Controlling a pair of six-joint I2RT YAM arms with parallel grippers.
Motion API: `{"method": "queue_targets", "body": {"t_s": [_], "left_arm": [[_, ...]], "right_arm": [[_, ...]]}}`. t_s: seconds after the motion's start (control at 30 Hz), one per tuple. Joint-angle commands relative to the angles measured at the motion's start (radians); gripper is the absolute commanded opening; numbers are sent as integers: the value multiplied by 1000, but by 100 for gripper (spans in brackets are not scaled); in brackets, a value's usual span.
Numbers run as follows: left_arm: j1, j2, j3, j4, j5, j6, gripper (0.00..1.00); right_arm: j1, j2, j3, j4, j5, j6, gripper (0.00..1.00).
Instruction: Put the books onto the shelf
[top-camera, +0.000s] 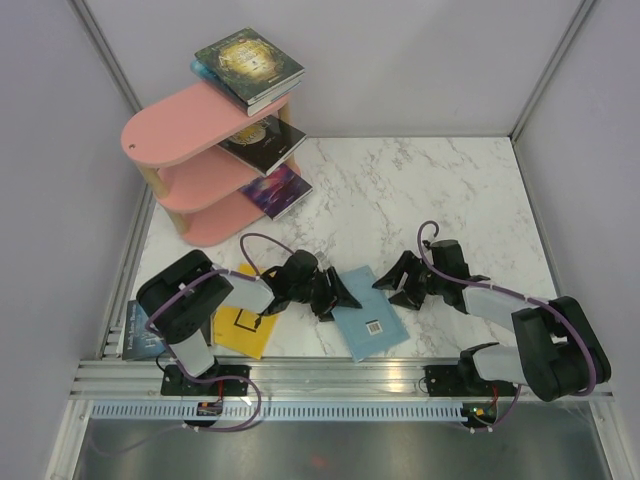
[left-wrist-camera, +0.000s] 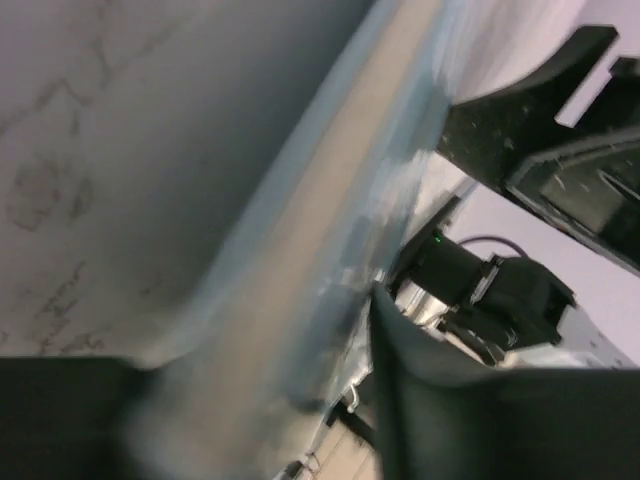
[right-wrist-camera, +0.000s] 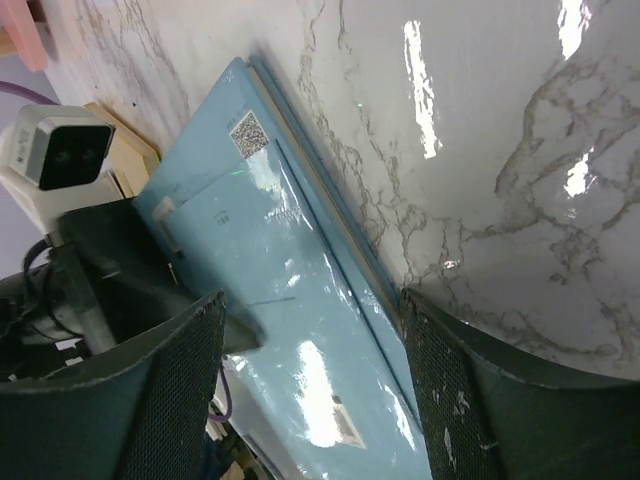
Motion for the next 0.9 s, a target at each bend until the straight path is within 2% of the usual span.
{"method": "queue_targets", "body": {"t_s": [0.0,0.03,0.07,0.17,0.4,0.5,0.67,0.73,0.87], "left_arm": [[-2,-16,-14,-108,-139,76,29],[-2,-19,-6,-111,-133,84,13],[-2,-21,-1,-130,-130,88,3],[-2,-45,5,-148,-118,104,2],[24,-251,97,-427,-208,146,2],[55,-346,144,-540,-254,133,2],[104,-479,175,-578,-314,59,2],[121,-493,199,-584,-320,36,2],[139,-502,219,-523,-319,-31,2]], "right_arm": [[17,35,-32,-176,74,-29,75],[17,30,-24,-180,78,-29,75],[17,24,5,-205,86,-31,74],[15,-20,98,-283,124,-38,76],[14,-256,284,-449,232,37,98],[15,-388,297,-484,262,144,98],[15,-578,248,-599,275,340,98],[15,-600,225,-656,253,373,98],[17,-615,192,-638,172,430,98]]}}
